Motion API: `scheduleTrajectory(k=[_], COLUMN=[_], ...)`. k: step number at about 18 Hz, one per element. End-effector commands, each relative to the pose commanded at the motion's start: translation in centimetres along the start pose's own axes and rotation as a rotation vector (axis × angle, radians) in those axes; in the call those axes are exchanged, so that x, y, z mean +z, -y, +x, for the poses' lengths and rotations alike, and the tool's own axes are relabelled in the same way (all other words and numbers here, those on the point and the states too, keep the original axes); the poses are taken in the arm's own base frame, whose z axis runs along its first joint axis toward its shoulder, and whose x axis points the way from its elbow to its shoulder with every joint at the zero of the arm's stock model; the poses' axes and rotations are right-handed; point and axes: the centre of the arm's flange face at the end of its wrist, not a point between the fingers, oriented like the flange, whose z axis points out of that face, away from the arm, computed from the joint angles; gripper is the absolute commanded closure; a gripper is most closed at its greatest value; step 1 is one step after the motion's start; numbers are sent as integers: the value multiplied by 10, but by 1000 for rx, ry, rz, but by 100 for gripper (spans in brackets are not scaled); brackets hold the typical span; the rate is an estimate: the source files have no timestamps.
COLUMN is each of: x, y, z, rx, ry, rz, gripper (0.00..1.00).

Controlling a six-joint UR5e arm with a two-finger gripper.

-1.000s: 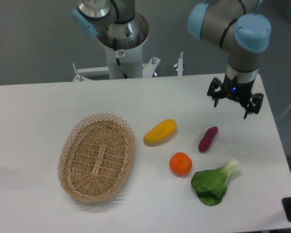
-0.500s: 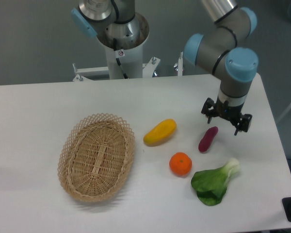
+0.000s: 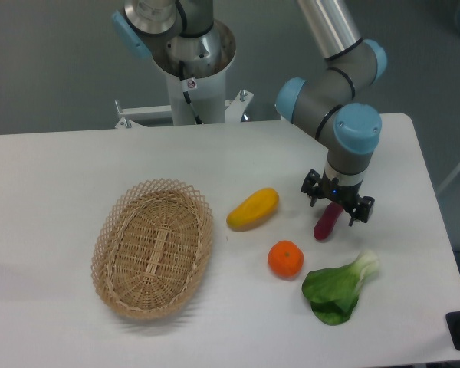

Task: Pick up the sweet potato from the table
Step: 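Close the gripper around the purple sweet potato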

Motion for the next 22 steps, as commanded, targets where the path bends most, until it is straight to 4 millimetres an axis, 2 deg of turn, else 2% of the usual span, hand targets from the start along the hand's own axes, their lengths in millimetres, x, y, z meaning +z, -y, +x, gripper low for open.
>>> scheduleTrajectory(k=[1,2,3,4,5,14,16,18,22], x=[0,1,1,1,0,-3,-13,-32,-86], y=[0,0,0,0,0,2,3,3,7], z=[-1,-1,-1,-2,-2,-8,-15,-24,-38], rx=[0,2,3,8,9,11,14,19,40], ry=[7,9,12,12,14,25,45,81,164], rz=[2,2,3,3,3,6,9,16,45], gripper=[0,9,28,55,63,70,70,70,70])
